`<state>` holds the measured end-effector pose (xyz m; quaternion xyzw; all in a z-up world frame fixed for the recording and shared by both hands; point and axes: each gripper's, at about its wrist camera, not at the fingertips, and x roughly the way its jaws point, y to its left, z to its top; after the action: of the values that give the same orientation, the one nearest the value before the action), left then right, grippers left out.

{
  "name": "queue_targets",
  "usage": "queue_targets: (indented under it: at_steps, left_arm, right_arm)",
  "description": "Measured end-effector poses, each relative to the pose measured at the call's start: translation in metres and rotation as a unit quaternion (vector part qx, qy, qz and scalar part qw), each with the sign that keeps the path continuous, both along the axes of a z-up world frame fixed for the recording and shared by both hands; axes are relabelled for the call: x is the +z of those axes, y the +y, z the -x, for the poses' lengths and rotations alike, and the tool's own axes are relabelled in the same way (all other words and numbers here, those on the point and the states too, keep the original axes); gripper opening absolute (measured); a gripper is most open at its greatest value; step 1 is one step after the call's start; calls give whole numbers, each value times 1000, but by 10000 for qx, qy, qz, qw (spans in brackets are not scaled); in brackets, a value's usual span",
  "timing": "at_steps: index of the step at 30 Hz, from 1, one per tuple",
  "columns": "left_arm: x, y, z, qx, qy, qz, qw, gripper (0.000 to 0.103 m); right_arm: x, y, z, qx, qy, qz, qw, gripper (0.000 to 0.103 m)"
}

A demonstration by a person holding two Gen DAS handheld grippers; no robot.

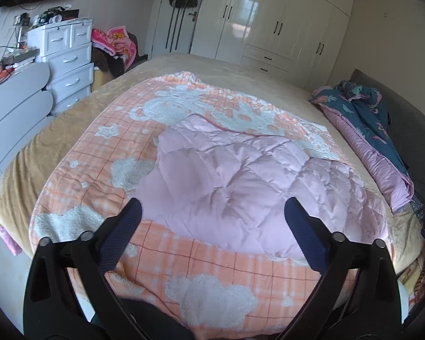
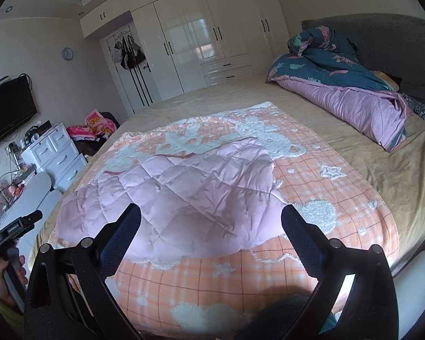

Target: Fold large clothes

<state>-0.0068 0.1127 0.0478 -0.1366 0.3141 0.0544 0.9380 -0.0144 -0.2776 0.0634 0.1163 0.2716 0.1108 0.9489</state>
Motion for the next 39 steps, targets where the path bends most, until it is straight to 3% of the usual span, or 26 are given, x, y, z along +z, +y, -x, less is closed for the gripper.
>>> queue_targets:
  at_steps: [12, 23, 28, 34, 39]
  left_arm:
    - [17, -36, 29, -346, -381, -197, 9985, 94]
    - [-6, -56, 44, -612, -405, 112, 9972, 94]
    - [-27, -77, 48, -819, -235, -45, 9964, 94]
    - [-53, -90, 46, -945, 15, -128, 9954, 94]
    - [-56, -91, 45, -941, 51, -187, 9954, 94]
  right_arm:
    - [16, 16, 39, 262, -412, 283, 9984, 99]
    - [13, 34, 71, 493, -858, 483, 9939, 99]
    - [-12, 47, 68, 497, -736, 588, 9943, 99]
    - [-56, 63, 47, 624, 27, 724, 9954, 99]
    - [-62, 71, 46, 700, 72, 718, 9949, 99]
